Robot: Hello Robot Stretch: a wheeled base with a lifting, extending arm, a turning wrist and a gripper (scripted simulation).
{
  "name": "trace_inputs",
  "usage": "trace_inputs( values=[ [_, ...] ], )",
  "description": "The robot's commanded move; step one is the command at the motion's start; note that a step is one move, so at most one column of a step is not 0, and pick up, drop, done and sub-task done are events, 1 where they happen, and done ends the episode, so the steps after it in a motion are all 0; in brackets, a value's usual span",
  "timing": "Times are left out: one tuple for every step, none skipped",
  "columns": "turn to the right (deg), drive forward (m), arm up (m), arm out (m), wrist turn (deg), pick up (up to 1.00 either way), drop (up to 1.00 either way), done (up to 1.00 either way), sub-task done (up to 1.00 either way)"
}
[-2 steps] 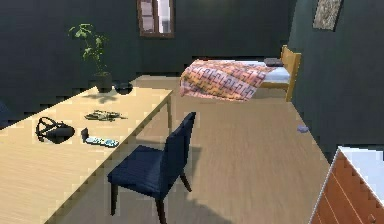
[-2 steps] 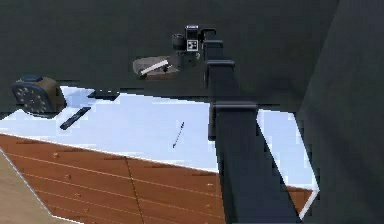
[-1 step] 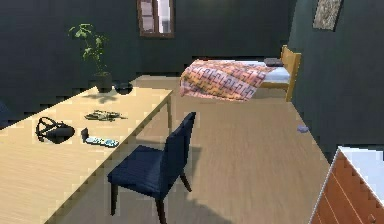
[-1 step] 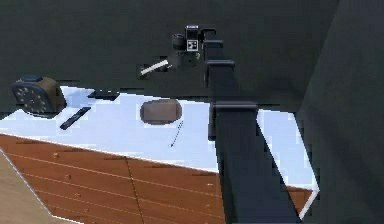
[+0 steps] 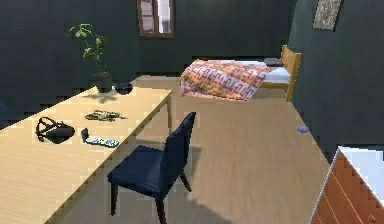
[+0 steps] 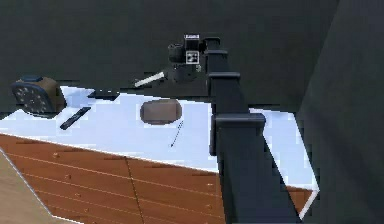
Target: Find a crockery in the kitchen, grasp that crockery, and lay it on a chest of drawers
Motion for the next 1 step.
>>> trace_inputs(
  values=[
    [0.0,0.00,0.00,0.00,0.0,0.00,0.00,1.00,0.00]
  ],
)
